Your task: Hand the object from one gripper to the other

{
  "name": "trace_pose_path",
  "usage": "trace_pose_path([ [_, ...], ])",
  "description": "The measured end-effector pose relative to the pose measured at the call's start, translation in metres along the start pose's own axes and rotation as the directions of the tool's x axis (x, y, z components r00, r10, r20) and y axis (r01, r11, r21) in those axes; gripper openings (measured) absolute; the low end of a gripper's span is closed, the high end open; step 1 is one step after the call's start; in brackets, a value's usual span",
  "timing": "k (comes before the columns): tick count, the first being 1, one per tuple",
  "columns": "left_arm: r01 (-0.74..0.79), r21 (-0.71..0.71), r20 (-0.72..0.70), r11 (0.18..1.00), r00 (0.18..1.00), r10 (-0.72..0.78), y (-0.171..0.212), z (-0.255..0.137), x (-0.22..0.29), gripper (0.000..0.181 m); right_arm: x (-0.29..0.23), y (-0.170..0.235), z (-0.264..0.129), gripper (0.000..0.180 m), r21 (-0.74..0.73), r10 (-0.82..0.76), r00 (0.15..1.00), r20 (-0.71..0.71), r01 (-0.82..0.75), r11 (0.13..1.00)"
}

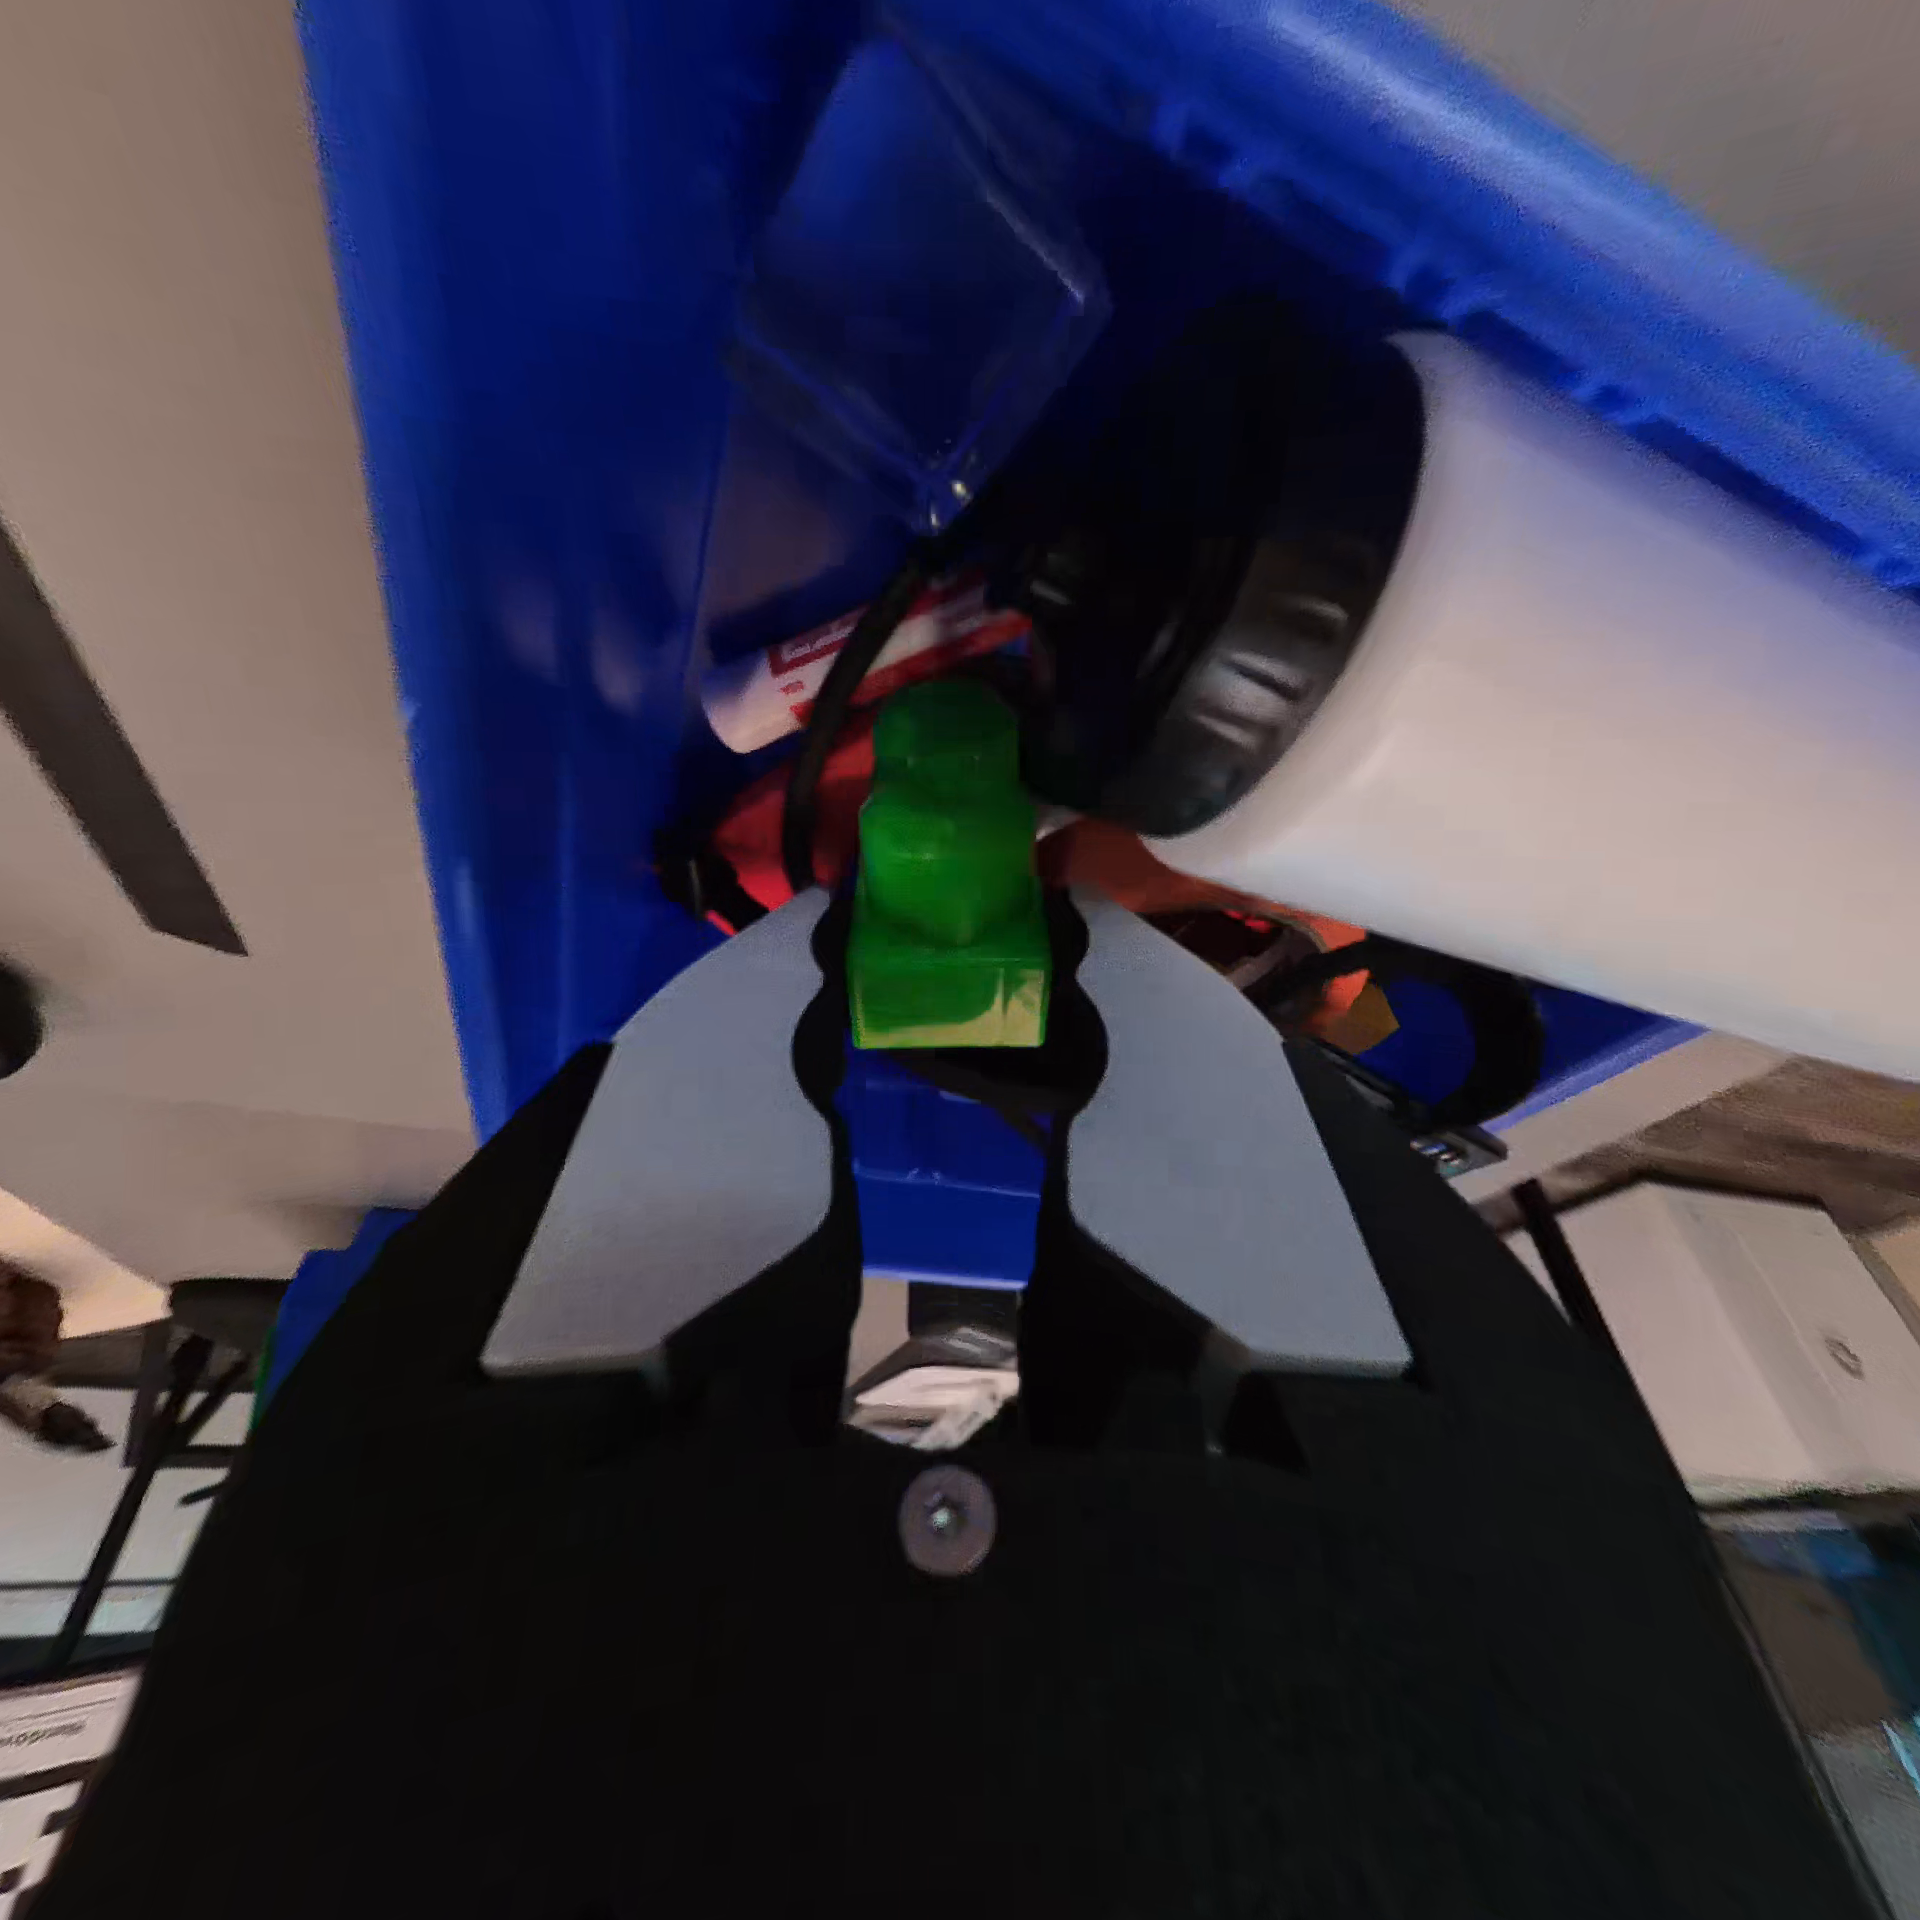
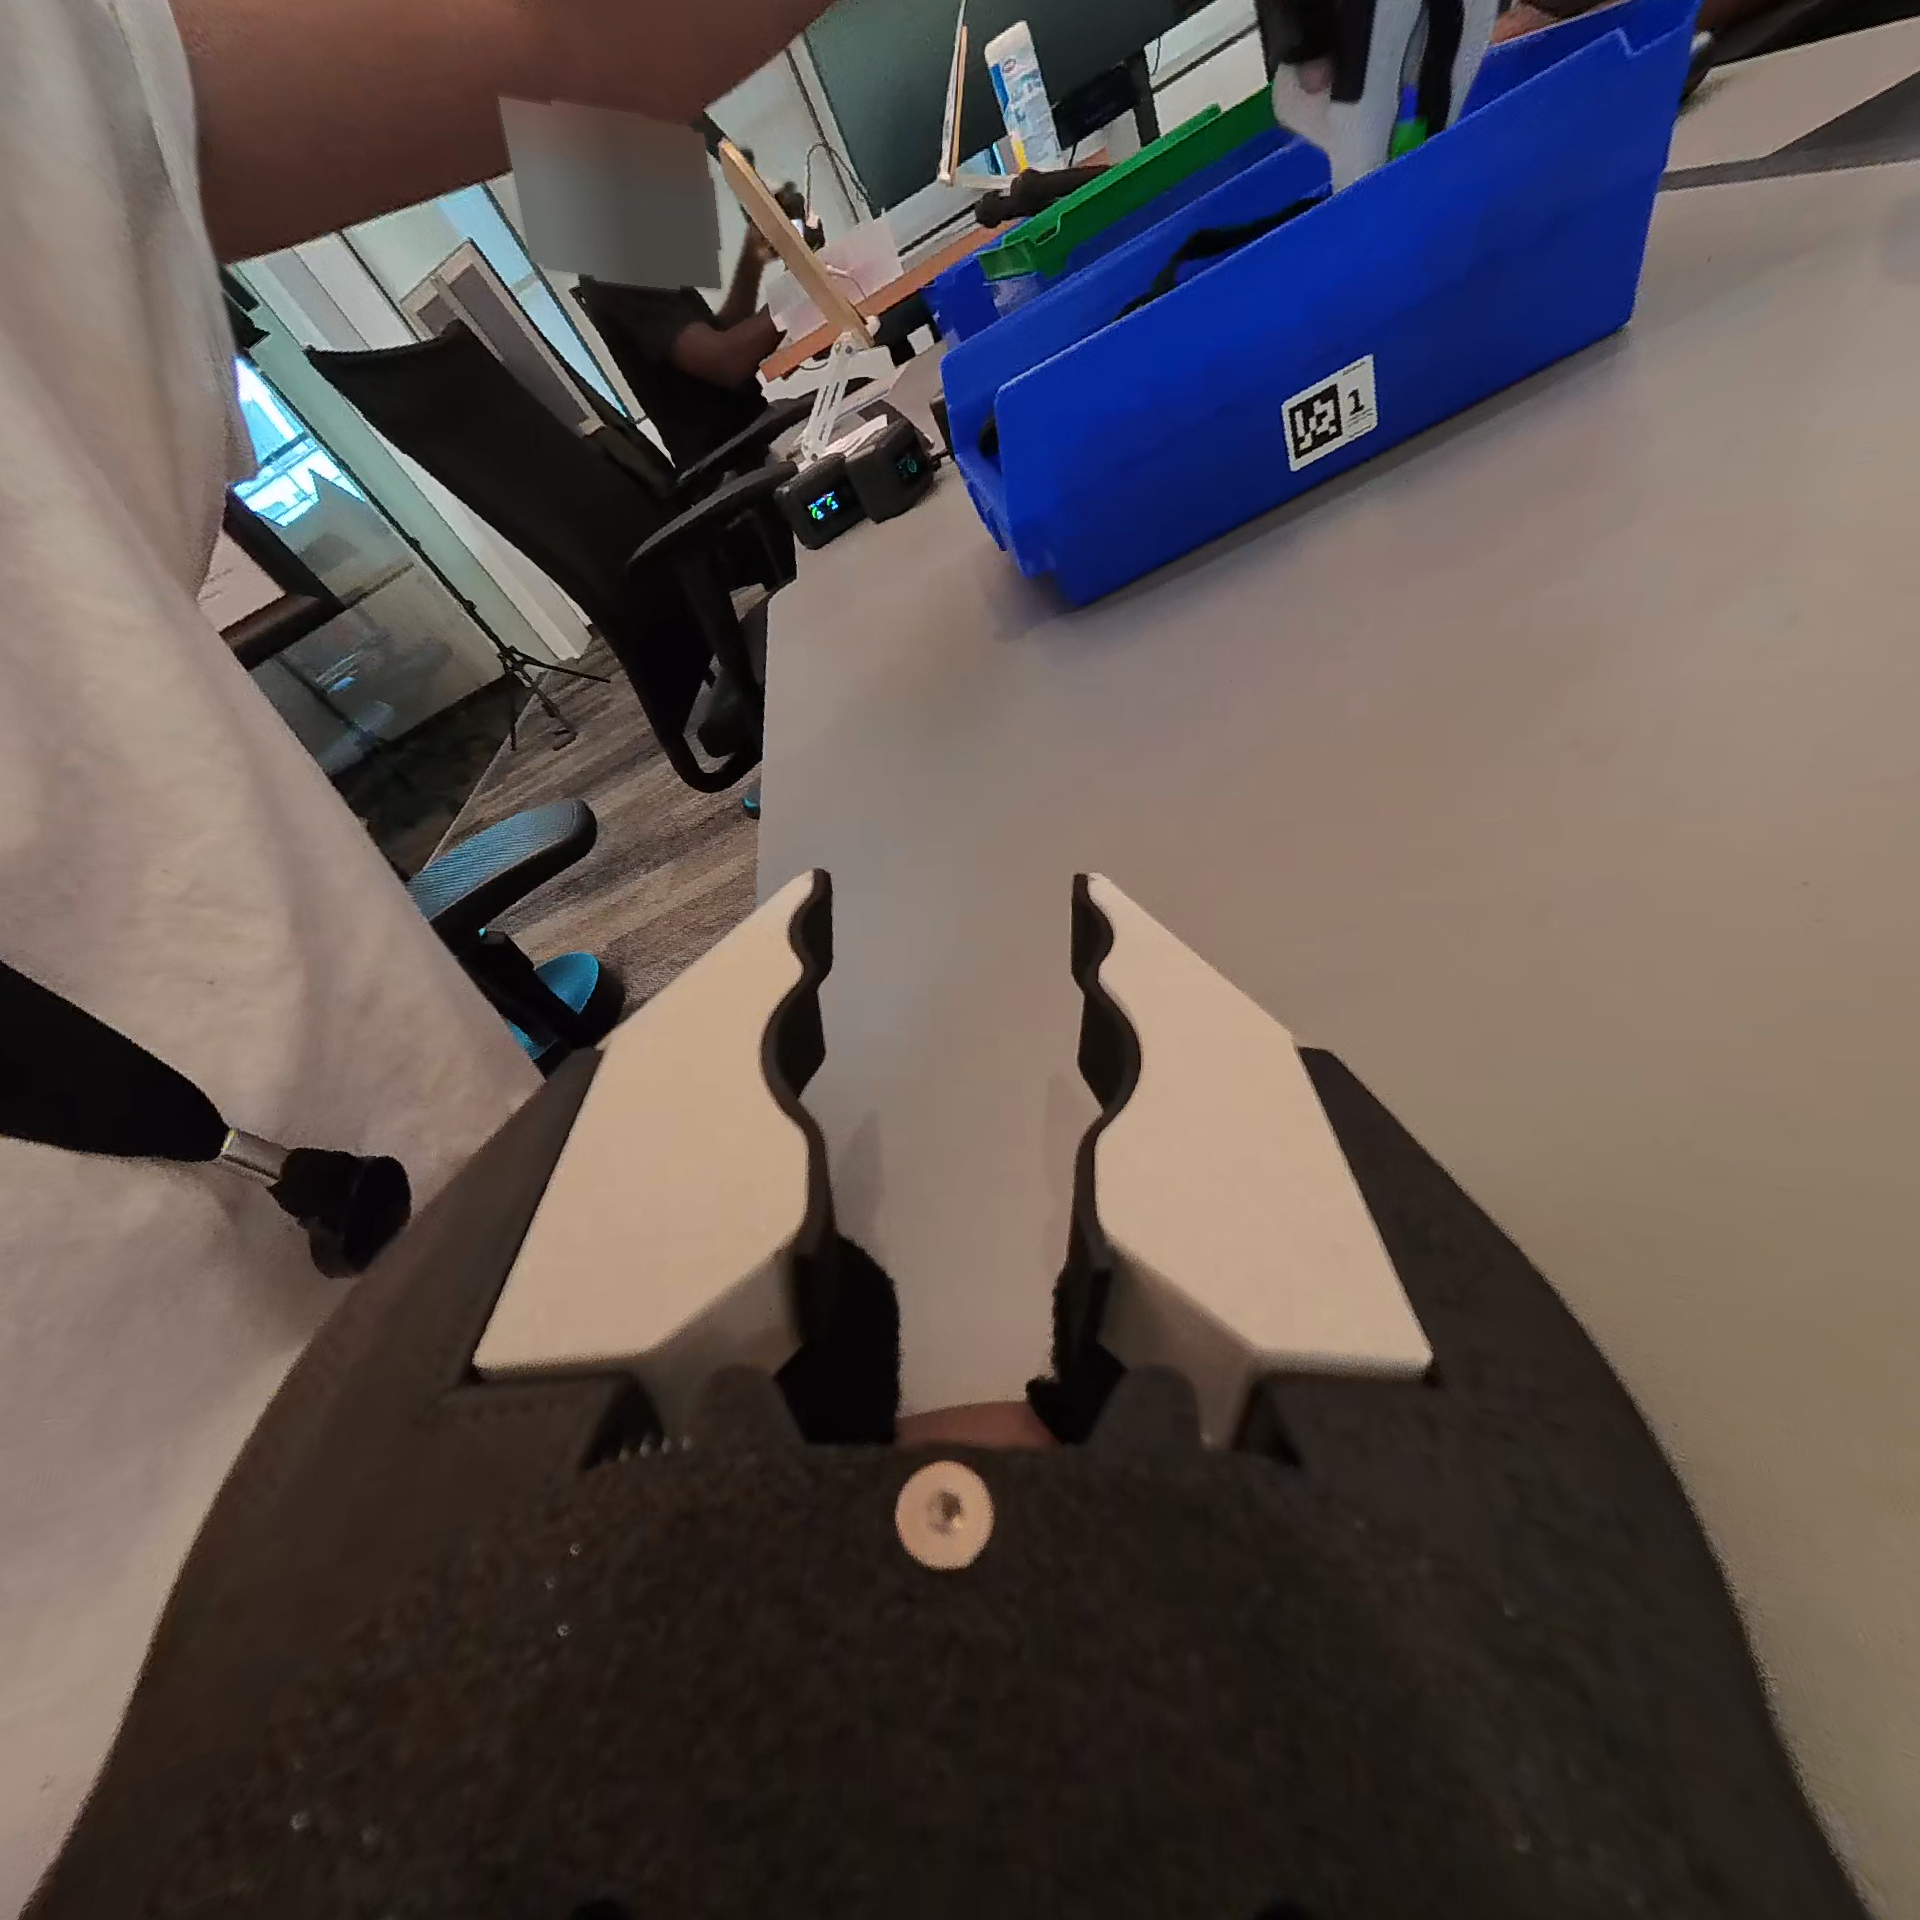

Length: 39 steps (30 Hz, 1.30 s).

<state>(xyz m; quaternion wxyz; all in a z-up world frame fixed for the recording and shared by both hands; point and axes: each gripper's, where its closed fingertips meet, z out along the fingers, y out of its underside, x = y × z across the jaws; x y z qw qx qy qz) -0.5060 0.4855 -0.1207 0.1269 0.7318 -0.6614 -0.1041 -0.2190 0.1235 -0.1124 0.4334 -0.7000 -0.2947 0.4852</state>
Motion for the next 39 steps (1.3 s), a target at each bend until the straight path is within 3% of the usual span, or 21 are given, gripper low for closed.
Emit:
trace_pose_path([
  [4, -0.023, 0.131, 0.202, 0.991, 0.979, -0.004, 0.0, -0.045, -0.002, 0.036, -0.001, -0.003, -0.001, 0.046, 0.016, 0.002, 1.0, 0.0, -0.002, 1.0],
  [10, -0.109, 0.264, 0.507, 0.959, 0.861, -0.042, 0.005, -0.116, 0.022, 0.036, -0.001, -0.009, -0.002, 0.046, 0.046, -0.001, 1.0, -0.011, 0.001, 0.999],
  [15, -0.178, 0.392, 0.645, 0.903, 0.753, -0.132, 0.002, -0.158, 0.061, 0.036, -0.003, -0.009, -0.001, 0.046, 0.042, -0.038, 0.999, -0.019, 0.039, 0.998],
  [17, -0.206, 0.495, 0.666, 0.844, 0.714, -0.217, -0.009, -0.175, 0.081, 0.036, -0.003, -0.011, -0.001, 0.046, 0.051, -0.051, 0.998, -0.021, 0.052, 0.997],
  [20, -0.26, 0.721, 0.577, 0.642, 0.739, -0.349, -0.04, -0.198, 0.131, 0.036, 0.001, -0.021, 0.001, 0.047, 0.065, -0.083, 0.996, -0.019, 0.084, 0.994],
  [22, -0.257, 0.871, 0.423, 0.419, 0.827, -0.372, -0.067, -0.206, 0.174, 0.036, 0.005, -0.031, 0.003, 0.05, 0.049, -0.112, 0.994, -0.007, 0.112, 0.992],
  [25, -0.161, 0.987, 0.162, 0.026, 0.964, -0.21, -0.106, -0.21, 0.243, 0.036, 0.009, -0.066, 0.004, 0.051, 0.11, -0.096, 0.995, 0.034, 0.092, 0.99],
  [27, -0.042, 0.989, 0.034, -0.139, 0.998, -0.058, -0.128, -0.204, 0.278, 0.036, 0.009, -0.09, 0.005, 0.053, 0.145, -0.102, 0.992, 0.074, 0.09, 0.985],
  [31, 0.188, 0.937, -0.137, -0.296, 0.974, 0.183, -0.157, -0.194, 0.319, 0.036, 0.009, -0.12, 0.007, 0.054, 0.224, -0.191, 0.98, 0.062, 0.172, 0.959],
  [39, 0.211, 0.951, -0.141, -0.227, 0.947, 0.287, -0.186, -0.173, 0.353, 0.036, -0.015, -0.106, 0.013, 0.053, 0.257, -0.147, 0.966, 0.215, 0.089, 0.962],
])
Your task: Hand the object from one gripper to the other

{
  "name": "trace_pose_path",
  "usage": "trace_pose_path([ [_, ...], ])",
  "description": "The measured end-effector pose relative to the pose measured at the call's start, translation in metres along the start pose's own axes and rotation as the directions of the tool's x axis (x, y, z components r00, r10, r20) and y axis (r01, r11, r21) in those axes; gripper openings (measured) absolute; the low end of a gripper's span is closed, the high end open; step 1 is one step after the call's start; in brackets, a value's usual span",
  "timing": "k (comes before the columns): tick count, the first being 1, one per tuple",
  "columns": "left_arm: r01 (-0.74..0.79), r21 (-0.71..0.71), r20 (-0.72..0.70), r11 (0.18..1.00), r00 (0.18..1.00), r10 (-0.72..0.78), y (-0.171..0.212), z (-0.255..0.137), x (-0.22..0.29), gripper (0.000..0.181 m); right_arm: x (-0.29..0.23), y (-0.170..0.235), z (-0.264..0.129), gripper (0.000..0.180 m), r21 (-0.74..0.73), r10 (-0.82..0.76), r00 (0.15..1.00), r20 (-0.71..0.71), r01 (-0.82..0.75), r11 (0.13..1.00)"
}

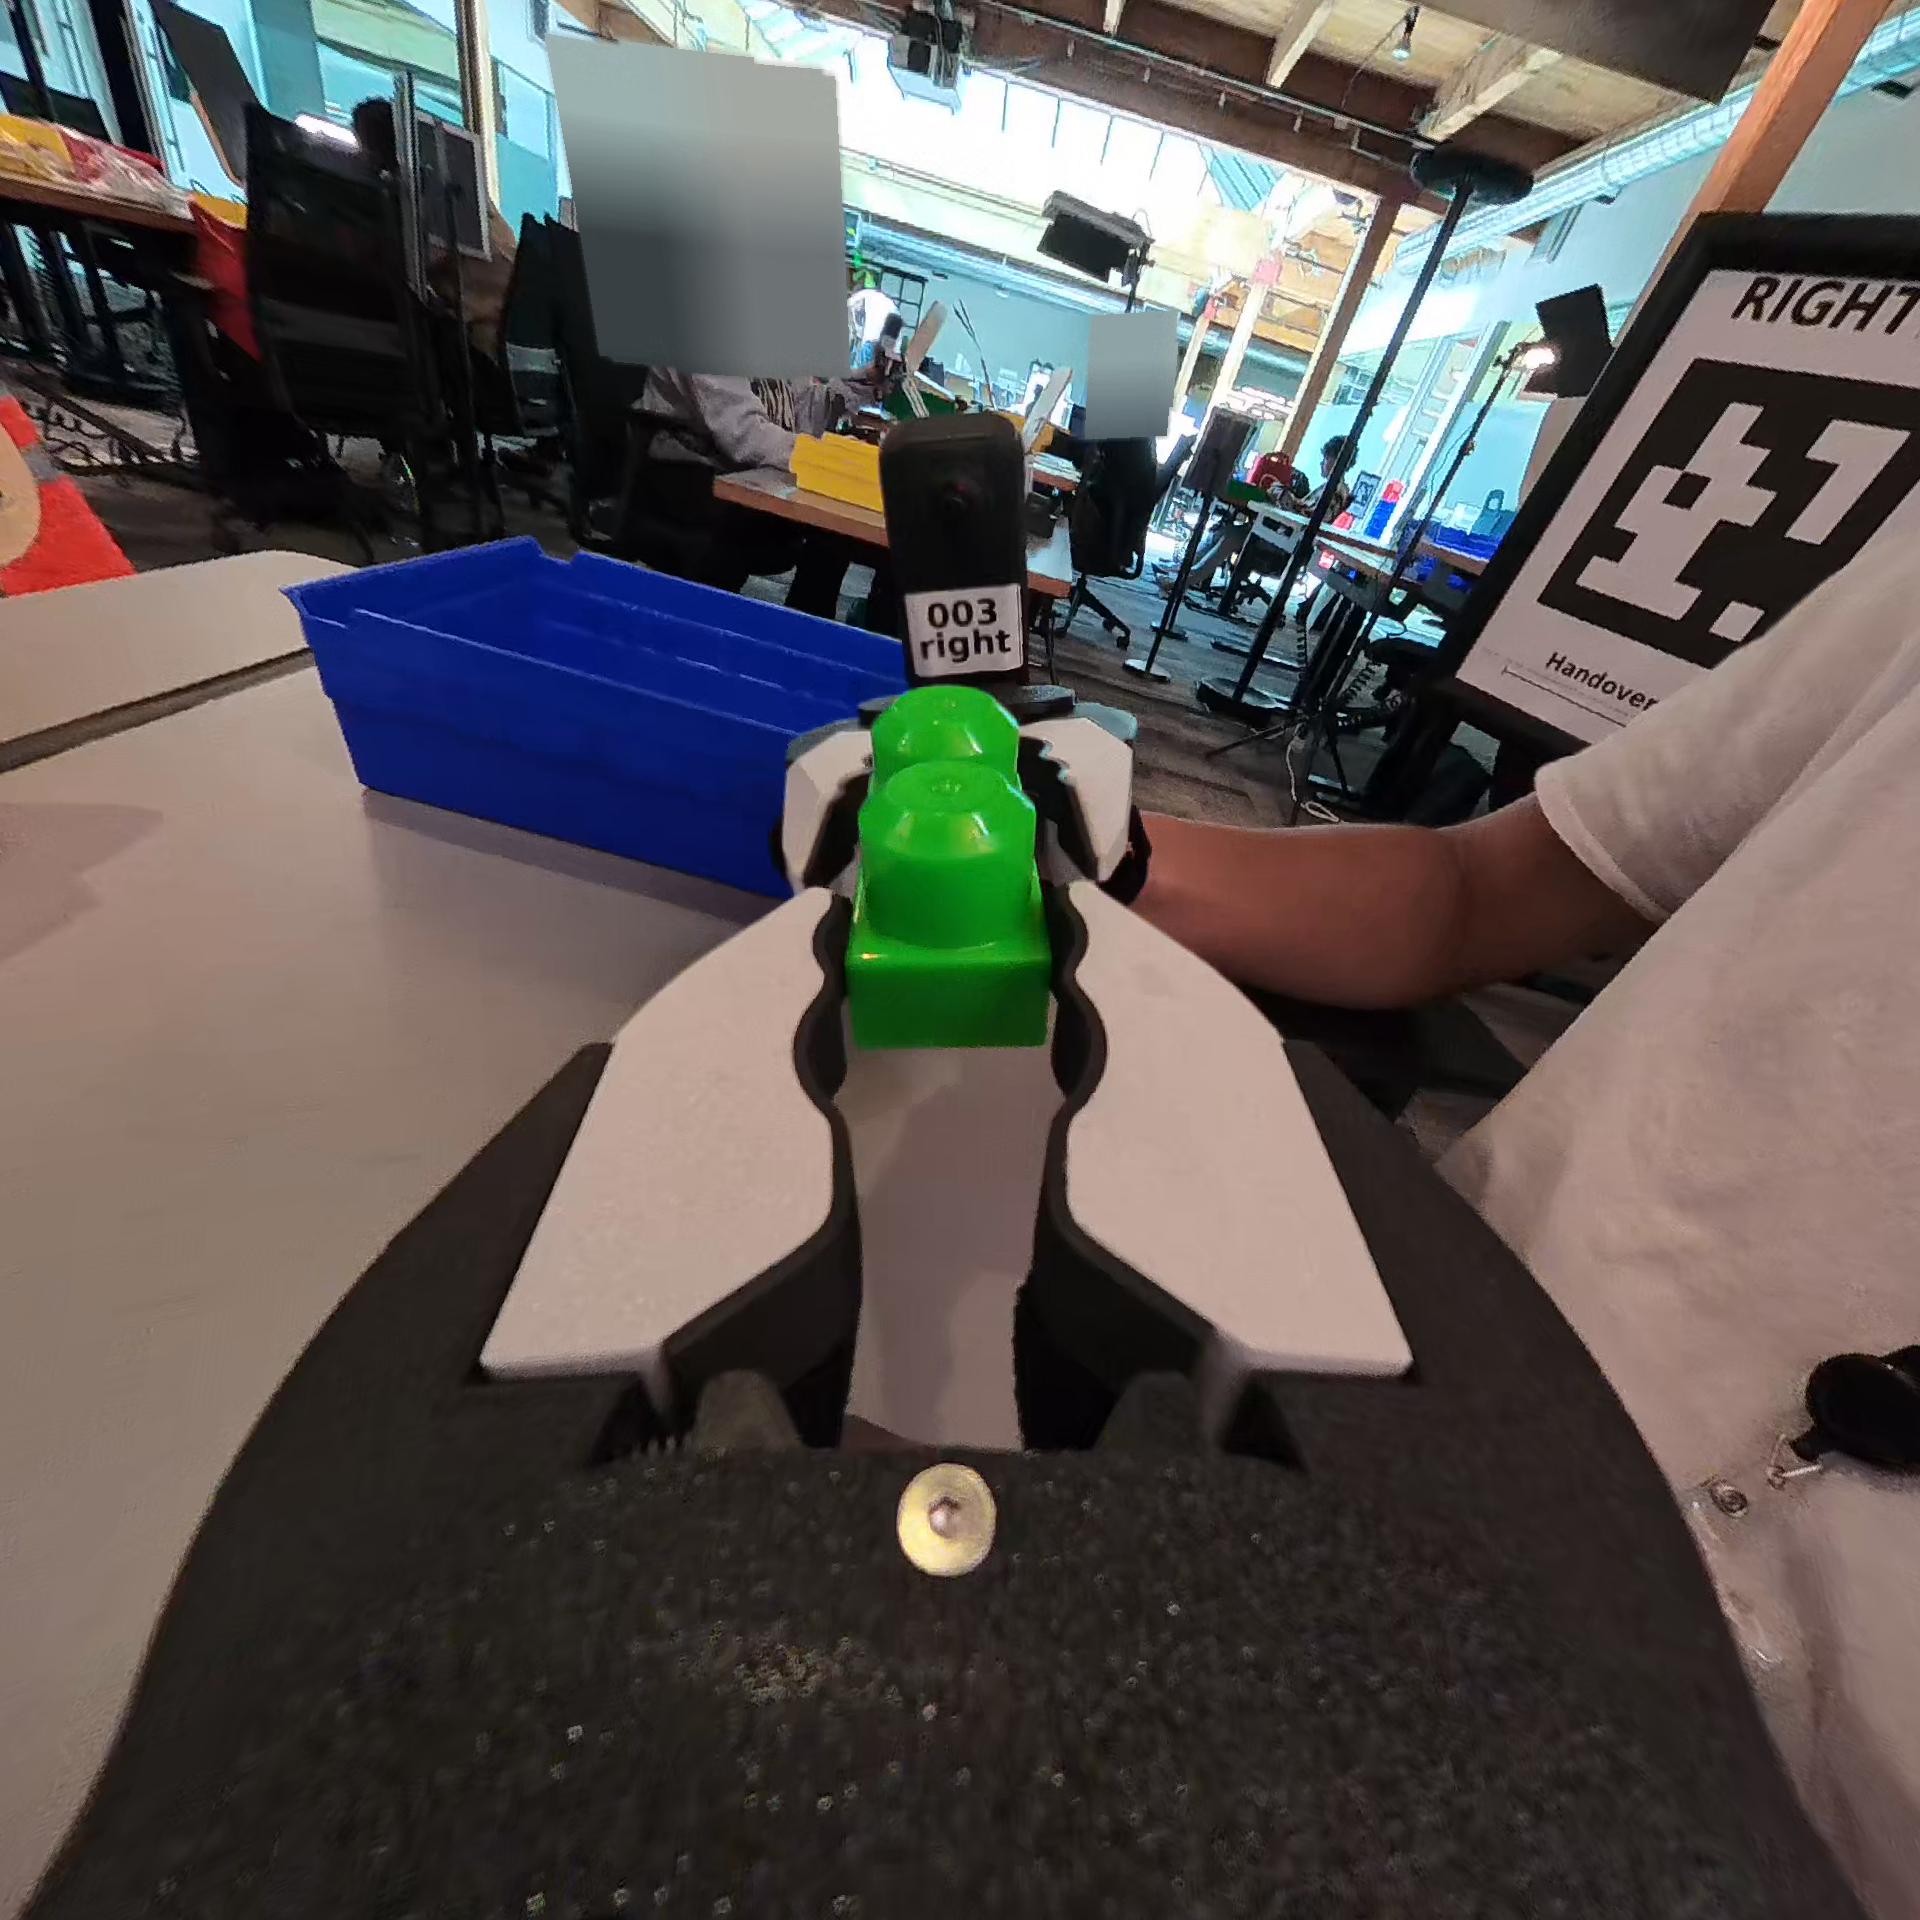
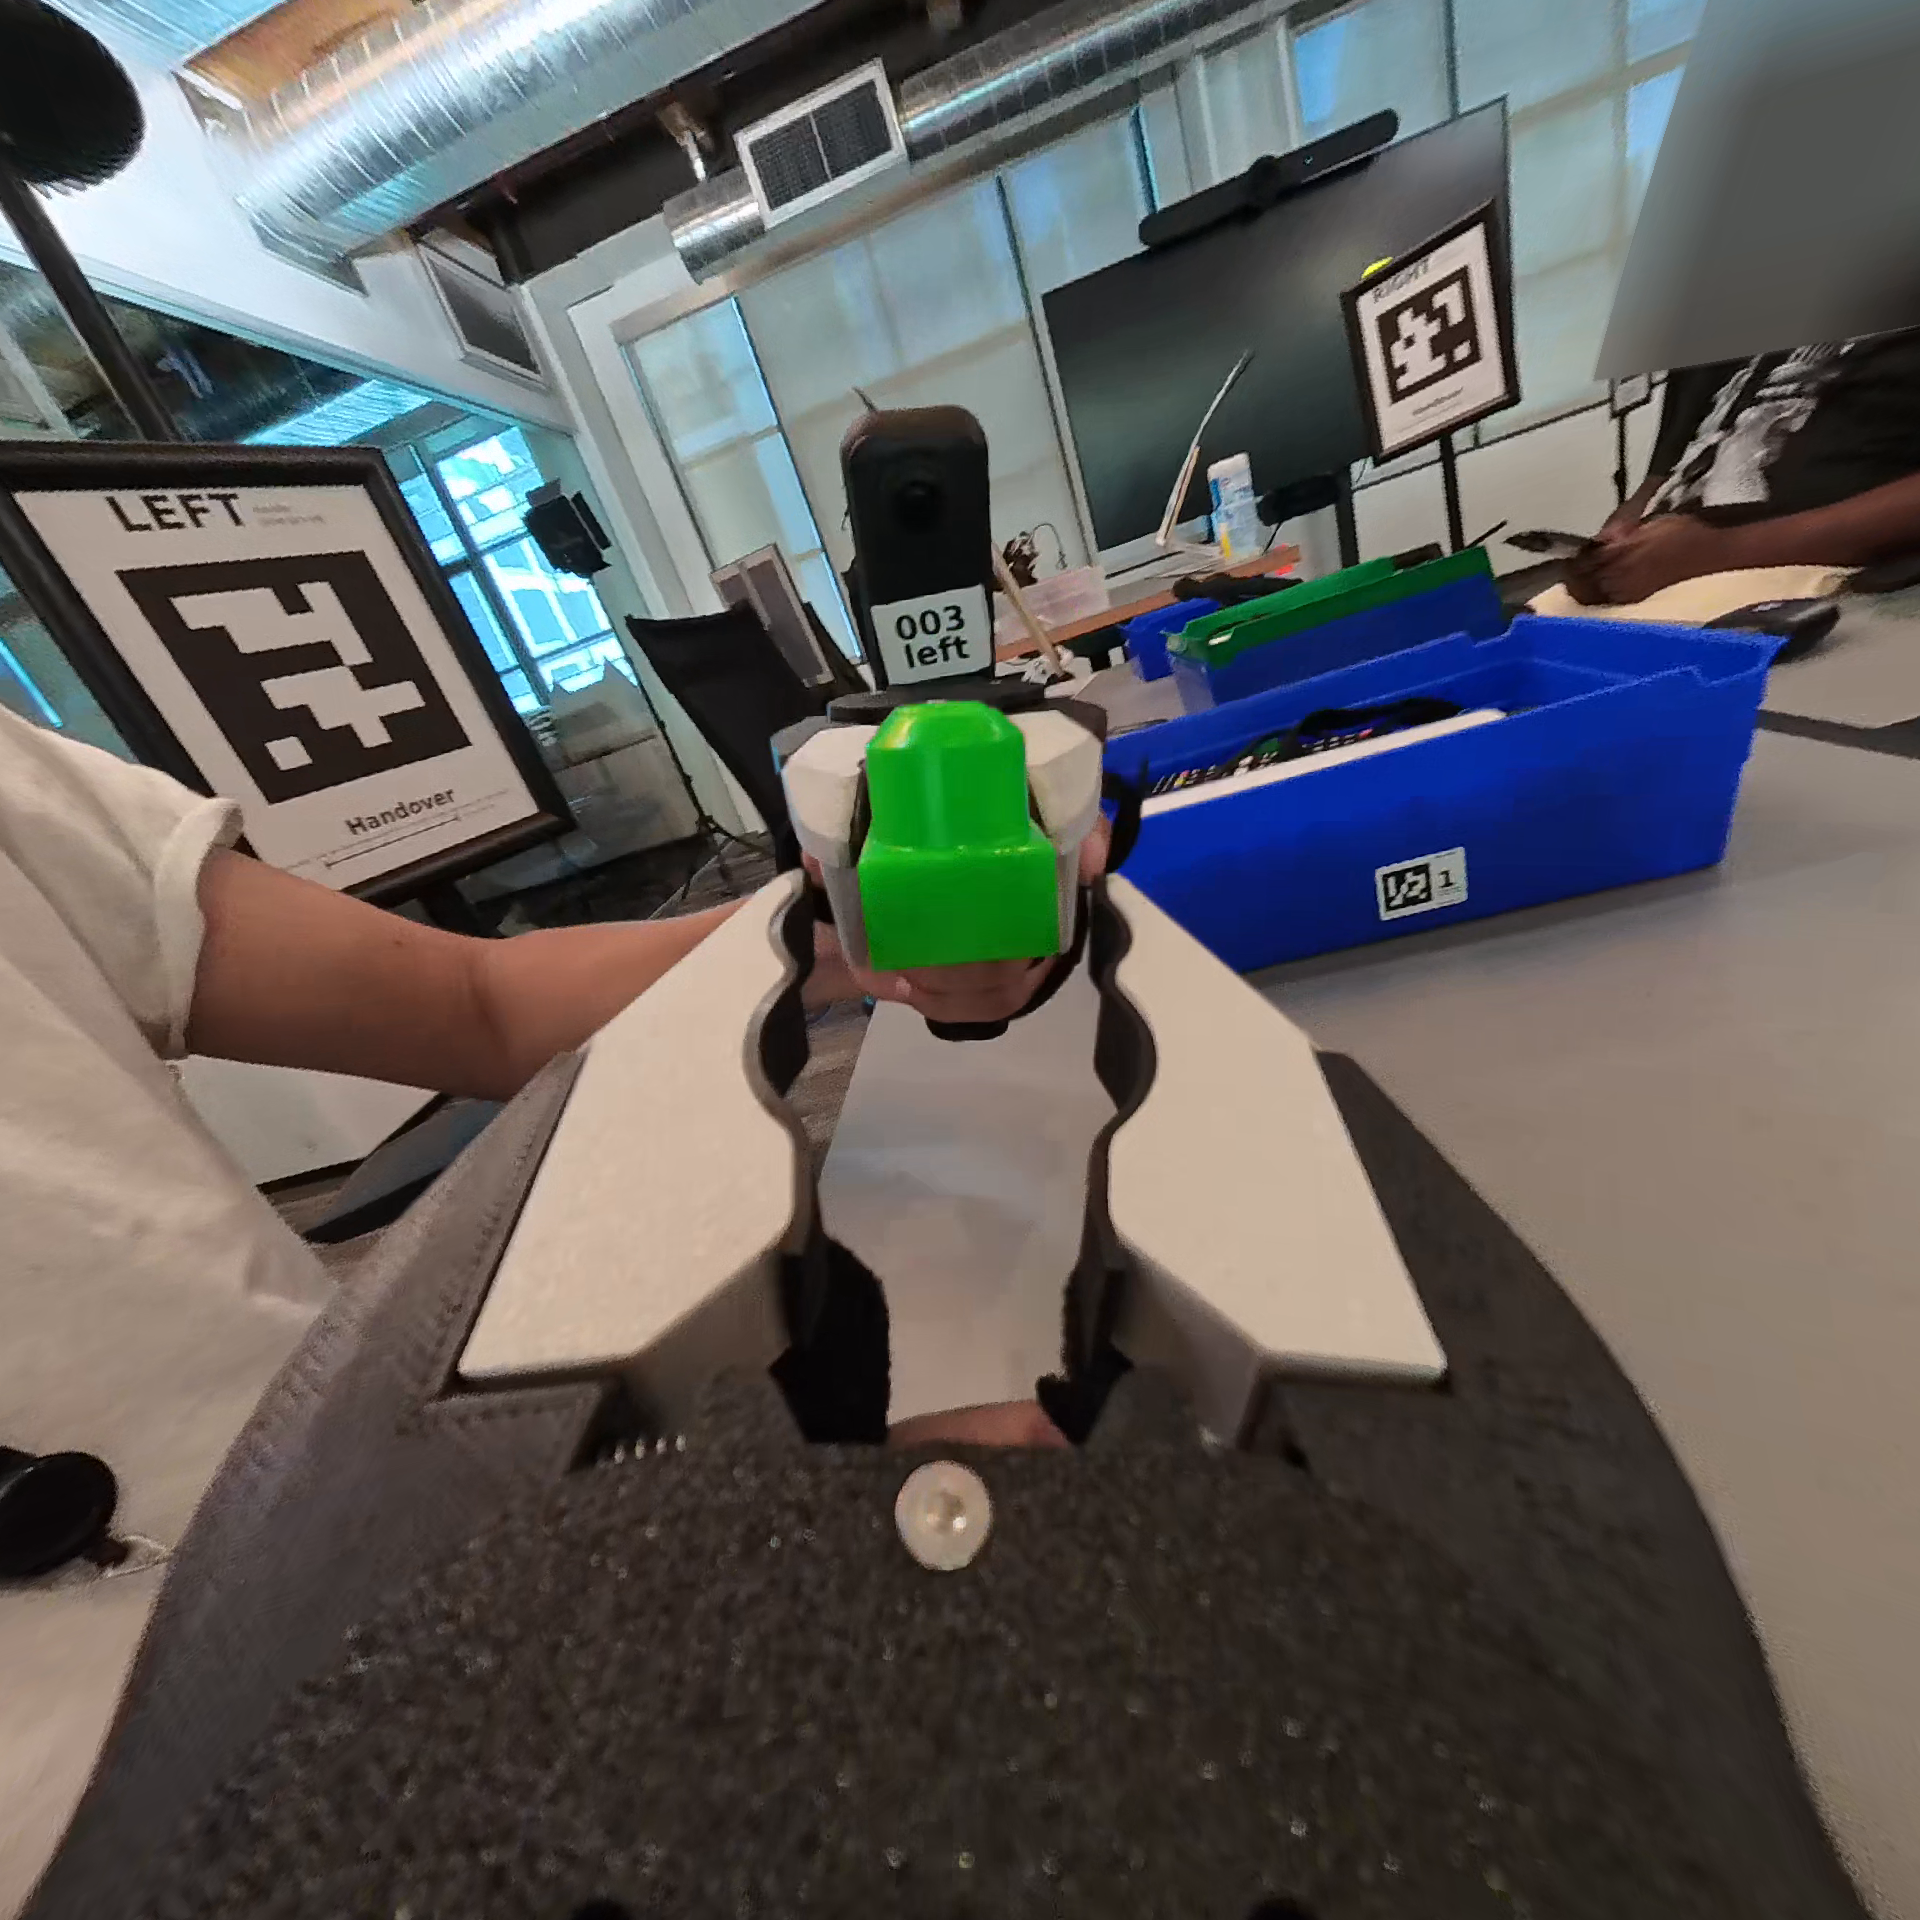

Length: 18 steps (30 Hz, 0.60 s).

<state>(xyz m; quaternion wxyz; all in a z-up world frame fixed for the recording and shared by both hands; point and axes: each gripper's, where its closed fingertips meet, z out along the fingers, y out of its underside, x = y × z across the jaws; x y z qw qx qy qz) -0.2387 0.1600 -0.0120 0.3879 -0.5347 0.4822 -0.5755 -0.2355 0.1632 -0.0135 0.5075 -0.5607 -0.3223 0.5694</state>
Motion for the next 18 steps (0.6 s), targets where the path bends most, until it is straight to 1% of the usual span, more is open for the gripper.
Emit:
trace_pose_path([
  [2, 0.012, -0.004, -0.005, 1.0, 1.0, -0.012, 0.004, 0.002, 0.0, 0.036, -0.001, 0.009, 0.0, 0.045, -0.042, 0.0, 1.0, 0.012, 0.001, 0.999],
  [3, 0.019, -0.01, -0.01, 1.0, 1.0, -0.02, 0.006, 0.003, 0.0, 0.036, 0.002, 0.012, -0.001, 0.036, -0.051, -0.012, 1.0, -0.005, 0.011, 0.999],
  [6, 0.025, -0.061, 0.023, 0.998, 0.999, -0.024, 0.02, 0.008, -0.004, 0.036, 0.007, 0.008, -0.005, 0.036, -0.006, -0.026, 0.999, -0.021, 0.026, 1.0],
  [8, 0.028, -0.095, 0.078, 0.995, 0.997, -0.02, 0.027, 0.009, -0.011, 0.037, 0.014, 0.012, -0.008, 0.036, -0.028, 0.022, 0.999, -0.039, -0.023, 0.999],
  [9, 0.014, -0.114, 0.132, 0.993, 0.991, 0.001, 0.031, 0.007, -0.017, 0.045, 0.02, 0.012, -0.01, 0.036, -0.018, 0.04, 0.997, -0.065, -0.041, 0.999],
  [10, -0.004, -0.145, 0.213, 0.989, 0.976, 0.035, 0.035, 0.004, -0.025, 0.058, 0.027, 0.011, -0.014, 0.036, -0.002, 0.056, 0.994, -0.097, -0.056, 0.998],
  [11, -0.026, -0.191, 0.312, 0.981, 0.946, 0.086, 0.042, -0.003, -0.035, 0.066, 0.033, 0.01, -0.018, 0.036, 0.015, 0.083, 0.989, -0.125, -0.082, 0.997],
  [12, -0.059, -0.242, 0.408, 0.968, 0.899, 0.157, 0.049, -0.012, -0.044, 0.068, 0.04, 0.008, -0.023, 0.036, 0.041, 0.12, 0.981, -0.153, -0.115, 0.993],
  [13, -0.11, -0.288, 0.488, 0.951, 0.838, 0.244, 0.054, -0.021, -0.049, 0.072, 0.045, 0.006, -0.028, 0.036, 0.073, 0.162, 0.971, -0.173, -0.152, 0.986],
  [14, -0.166, -0.319, 0.554, 0.933, 0.766, 0.326, 0.057, -0.029, -0.051, 0.069, 0.048, 0.004, -0.031, 0.035, 0.105, 0.211, 0.962, -0.175, -0.195, 0.975],
  [15, -0.219, -0.345, 0.587, 0.913, 0.708, 0.392, 0.06, -0.033, -0.048, 0.062, 0.049, 0.002, -0.032, 0.035, 0.127, 0.262, 0.952, -0.156, -0.244, 0.962],
  [16, -0.268, -0.384, 0.57, 0.884, 0.684, 0.455, 0.065, -0.031, -0.041, 0.055, 0.048, 0.001, -0.03, 0.036, 0.144, 0.308, 0.942, -0.133, -0.29, 0.946],
  [17, -0.315, -0.441, 0.527, 0.84, 0.667, 0.526, 0.07, -0.026, -0.035, 0.054, 0.046, 0.0, -0.027, 0.036, 0.159, 0.349, 0.931, -0.105, -0.33, 0.93],
  [18, -0.36, -0.488, 0.496, 0.795, 0.636, 0.592, 0.071, -0.023, -0.033, 0.057, 0.04, 0.0, -0.02, 0.036, 0.167, 0.395, 0.918, -0.049, -0.382, 0.909],
])
